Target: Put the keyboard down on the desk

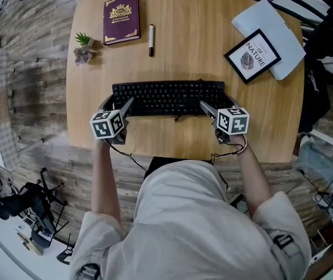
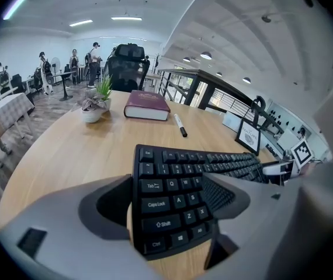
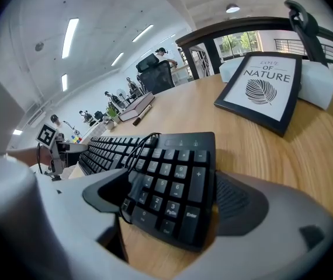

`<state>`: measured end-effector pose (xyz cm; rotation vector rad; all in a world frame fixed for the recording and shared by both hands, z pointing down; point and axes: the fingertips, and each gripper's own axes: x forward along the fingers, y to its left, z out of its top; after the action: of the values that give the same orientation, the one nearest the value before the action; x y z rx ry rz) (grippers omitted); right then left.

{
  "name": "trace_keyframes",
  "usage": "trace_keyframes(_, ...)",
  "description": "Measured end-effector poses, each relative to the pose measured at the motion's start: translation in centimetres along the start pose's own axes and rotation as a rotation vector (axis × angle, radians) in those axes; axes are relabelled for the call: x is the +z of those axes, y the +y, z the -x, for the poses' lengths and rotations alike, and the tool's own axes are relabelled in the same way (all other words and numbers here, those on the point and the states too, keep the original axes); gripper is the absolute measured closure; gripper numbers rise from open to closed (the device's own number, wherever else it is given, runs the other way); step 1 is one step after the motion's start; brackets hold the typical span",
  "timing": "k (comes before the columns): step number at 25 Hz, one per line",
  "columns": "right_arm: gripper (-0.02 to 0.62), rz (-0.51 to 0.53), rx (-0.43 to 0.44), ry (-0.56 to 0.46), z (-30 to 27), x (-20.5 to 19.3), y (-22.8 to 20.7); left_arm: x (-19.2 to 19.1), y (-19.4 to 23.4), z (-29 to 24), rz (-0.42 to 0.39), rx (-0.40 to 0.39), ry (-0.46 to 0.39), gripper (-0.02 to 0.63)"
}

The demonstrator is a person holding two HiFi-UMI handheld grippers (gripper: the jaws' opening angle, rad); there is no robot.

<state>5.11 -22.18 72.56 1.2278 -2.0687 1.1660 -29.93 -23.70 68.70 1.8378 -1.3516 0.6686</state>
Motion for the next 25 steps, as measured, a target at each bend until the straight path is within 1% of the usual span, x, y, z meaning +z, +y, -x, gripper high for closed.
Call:
trace_keyframes(4, 0.144, 0.001, -0.007, -0.002, -0.1, 0.0, 0.0, 0.4, 0.3, -0.9, -0.003, -0.008, 0.014, 0.219)
trace_keyframes(11, 0.144, 0.018, -0.025, 0.0, -0.1, -0.2, 0.1, 0.0, 0.9, -2.2, 0.011, -0.018, 0.044, 0.219)
trace_keyframes(19, 0.144, 0.016, -0.033, -0.002, 0.0, -0.2, -0.1, 0.0, 0.9, -3.0, -0.007, -0.019, 0.065, 0.219)
trace_keyframes(22, 0.144, 0.029, -0.045, 0.002, 0.1, -0.2, -0.3, 0.2, 0.9, -3.2, -0.01, -0.021, 0.066, 0.219)
trace_keyframes(25, 0.144, 0.045, -0.061, 0.002, 0.2, -0.4, -0.4, 0.3, 0.9, -3.8, -0.032, -0.02, 0.078, 0.219)
